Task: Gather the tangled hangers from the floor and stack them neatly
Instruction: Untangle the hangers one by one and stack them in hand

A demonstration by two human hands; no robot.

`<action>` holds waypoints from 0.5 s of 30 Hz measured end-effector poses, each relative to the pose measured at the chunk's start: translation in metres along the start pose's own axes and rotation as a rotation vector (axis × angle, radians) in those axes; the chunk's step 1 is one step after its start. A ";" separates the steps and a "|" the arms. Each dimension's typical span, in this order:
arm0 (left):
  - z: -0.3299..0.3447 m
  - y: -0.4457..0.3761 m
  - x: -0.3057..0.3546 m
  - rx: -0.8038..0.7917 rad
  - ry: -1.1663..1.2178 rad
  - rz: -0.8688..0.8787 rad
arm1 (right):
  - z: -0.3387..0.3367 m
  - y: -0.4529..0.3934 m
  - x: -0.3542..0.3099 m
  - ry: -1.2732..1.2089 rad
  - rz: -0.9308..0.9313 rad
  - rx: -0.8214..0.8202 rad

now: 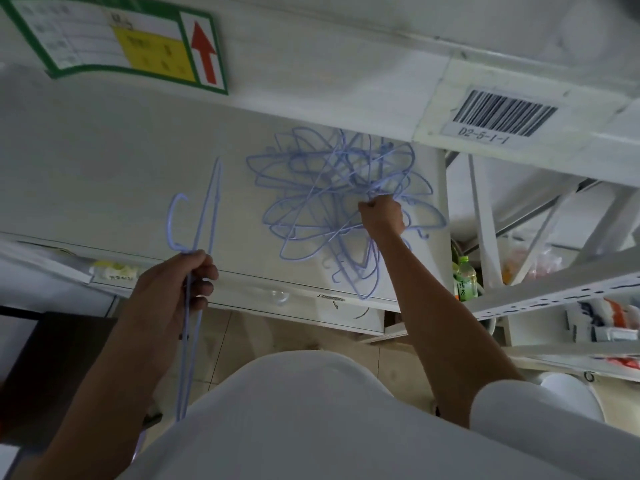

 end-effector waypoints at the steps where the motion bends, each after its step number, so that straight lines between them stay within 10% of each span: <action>1: 0.000 0.000 0.001 0.004 0.005 0.004 | -0.001 0.000 0.000 -0.032 -0.013 -0.007; 15: -0.065 0.006 0.028 -0.027 0.050 0.069 | -0.027 0.093 -0.056 0.016 -0.437 0.223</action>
Point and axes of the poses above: each hand's wrist, its own y-axis away from the middle knuckle, its own z-axis out of the palm, x = y × z, the point moved 2 cm from there along -y, towards the middle knuckle, and after that the axes turned 2 degrees about z, right-handed, at the moved point
